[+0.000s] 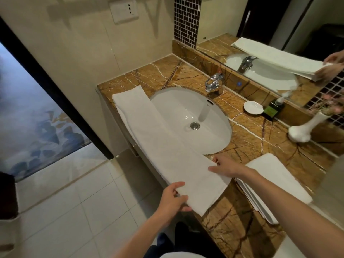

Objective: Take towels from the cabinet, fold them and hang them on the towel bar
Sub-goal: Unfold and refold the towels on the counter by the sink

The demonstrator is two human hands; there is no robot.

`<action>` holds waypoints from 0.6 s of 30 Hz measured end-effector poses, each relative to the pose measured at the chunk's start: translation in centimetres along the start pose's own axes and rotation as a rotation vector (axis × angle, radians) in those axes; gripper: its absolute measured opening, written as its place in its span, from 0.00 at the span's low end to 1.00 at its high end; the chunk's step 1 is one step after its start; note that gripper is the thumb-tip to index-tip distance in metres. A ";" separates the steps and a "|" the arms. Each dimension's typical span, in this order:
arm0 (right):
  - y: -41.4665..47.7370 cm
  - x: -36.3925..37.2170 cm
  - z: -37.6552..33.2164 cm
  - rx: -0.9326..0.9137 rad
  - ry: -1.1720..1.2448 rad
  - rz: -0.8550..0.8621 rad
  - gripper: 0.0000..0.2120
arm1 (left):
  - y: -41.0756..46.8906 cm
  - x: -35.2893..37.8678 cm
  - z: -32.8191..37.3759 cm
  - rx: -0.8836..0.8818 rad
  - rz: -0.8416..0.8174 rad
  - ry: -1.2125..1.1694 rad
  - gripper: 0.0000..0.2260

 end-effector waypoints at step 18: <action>1.5 0.5 -0.4 0.010 -0.213 -0.016 0.16 | 2.4 -1.2 0.8 0.103 0.269 0.208 0.12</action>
Point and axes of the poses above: each hand's wrist, its own y-axis towards the middle knuckle, its own x-axis out of the palm, z = x × y, the point moved 2 cm from there along y, towards the middle knuckle, and after that the axes turned 8 degrees about -x, right-handed, at the moved point
